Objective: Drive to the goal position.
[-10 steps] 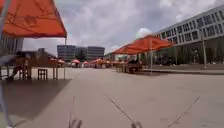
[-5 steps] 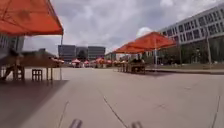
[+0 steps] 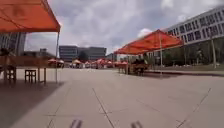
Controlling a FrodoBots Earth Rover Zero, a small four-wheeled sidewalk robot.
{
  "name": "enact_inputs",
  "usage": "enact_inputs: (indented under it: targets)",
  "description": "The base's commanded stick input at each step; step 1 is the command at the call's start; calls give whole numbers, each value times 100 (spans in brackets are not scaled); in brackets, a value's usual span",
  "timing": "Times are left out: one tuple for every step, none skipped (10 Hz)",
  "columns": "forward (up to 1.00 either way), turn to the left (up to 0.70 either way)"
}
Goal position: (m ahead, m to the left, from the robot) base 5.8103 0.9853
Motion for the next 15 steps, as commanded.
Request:
enact_inputs:
  targets:
    - [85, 3]
    - [85, 32]
    - [85, 32]
    - [85, 32]
    - [85, 32]
    - [85, 26]
    - [85, 9]
    - [85, 0]
    - [85, -1]
    - [85, -2]
    - [85, -2]
    - [85, -2]
    - [85, -2]
    - [85, -2]
    - [85, -2]
